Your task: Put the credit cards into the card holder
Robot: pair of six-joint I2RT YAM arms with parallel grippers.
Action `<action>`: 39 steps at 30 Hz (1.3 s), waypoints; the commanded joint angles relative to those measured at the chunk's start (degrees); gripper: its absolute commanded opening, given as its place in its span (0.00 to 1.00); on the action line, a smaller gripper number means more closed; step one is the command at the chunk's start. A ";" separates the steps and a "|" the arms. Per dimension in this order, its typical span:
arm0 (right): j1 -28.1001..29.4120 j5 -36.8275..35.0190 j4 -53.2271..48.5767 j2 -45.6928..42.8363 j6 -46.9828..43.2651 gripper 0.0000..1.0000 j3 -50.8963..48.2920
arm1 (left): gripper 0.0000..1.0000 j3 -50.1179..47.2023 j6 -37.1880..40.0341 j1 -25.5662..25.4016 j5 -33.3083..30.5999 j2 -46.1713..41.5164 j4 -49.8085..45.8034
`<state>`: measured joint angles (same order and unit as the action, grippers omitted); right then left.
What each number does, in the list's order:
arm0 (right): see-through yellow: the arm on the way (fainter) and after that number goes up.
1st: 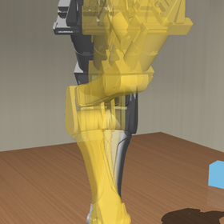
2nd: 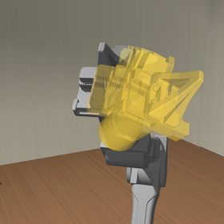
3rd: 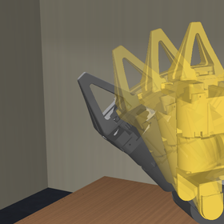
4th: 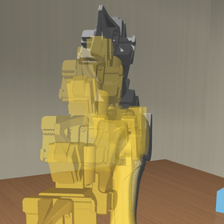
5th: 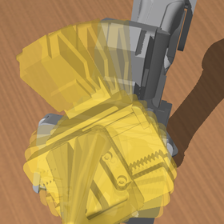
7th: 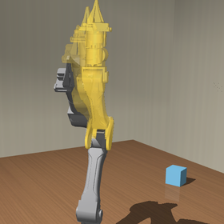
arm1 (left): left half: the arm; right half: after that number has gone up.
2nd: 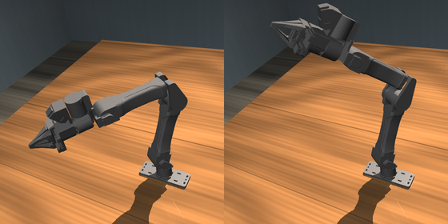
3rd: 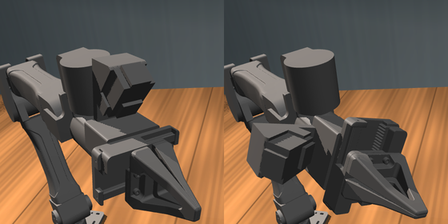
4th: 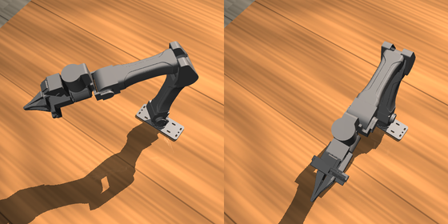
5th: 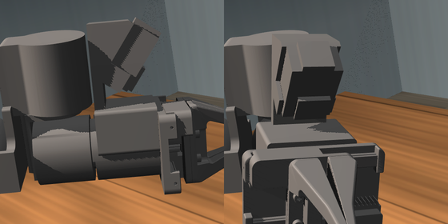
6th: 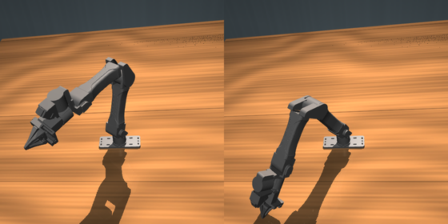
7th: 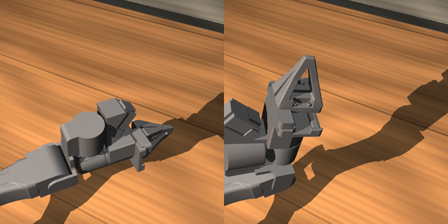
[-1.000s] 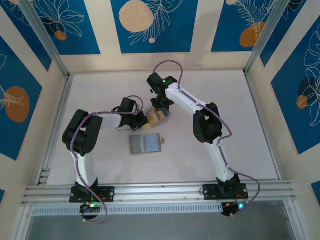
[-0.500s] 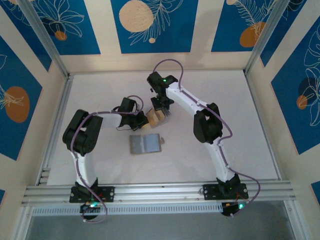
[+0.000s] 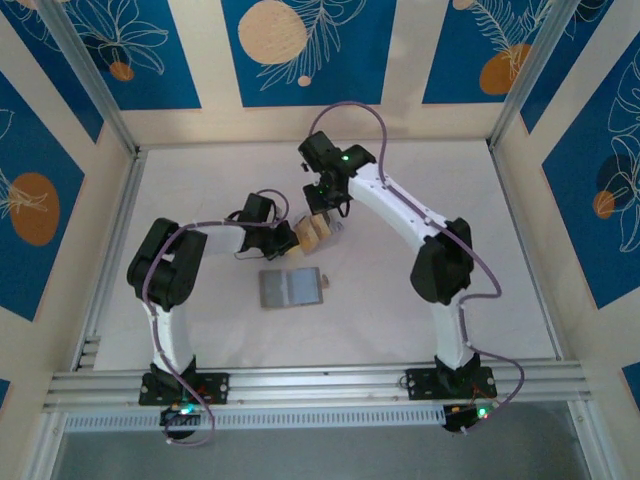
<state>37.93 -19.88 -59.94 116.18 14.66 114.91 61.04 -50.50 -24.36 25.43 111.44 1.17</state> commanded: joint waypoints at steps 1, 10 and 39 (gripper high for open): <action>0.30 4.52 4.77 -8.21 3.22 0.00 -7.95 | 0.06 1.54 1.19 -0.95 -0.86 -4.47 0.05; 0.85 16.81 18.92 -21.68 9.45 0.00 -28.50 | 0.08 -5.91 5.64 -0.34 -5.15 -19.23 -9.13; 10.50 16.67 60.76 -14.02 23.09 0.00 -53.72 | 0.07 -23.33 17.04 -2.43 -16.32 -24.34 -19.71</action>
<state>47.68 -1.17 -4.10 101.16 36.45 62.41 39.64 -35.33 -26.17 14.24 86.63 -14.59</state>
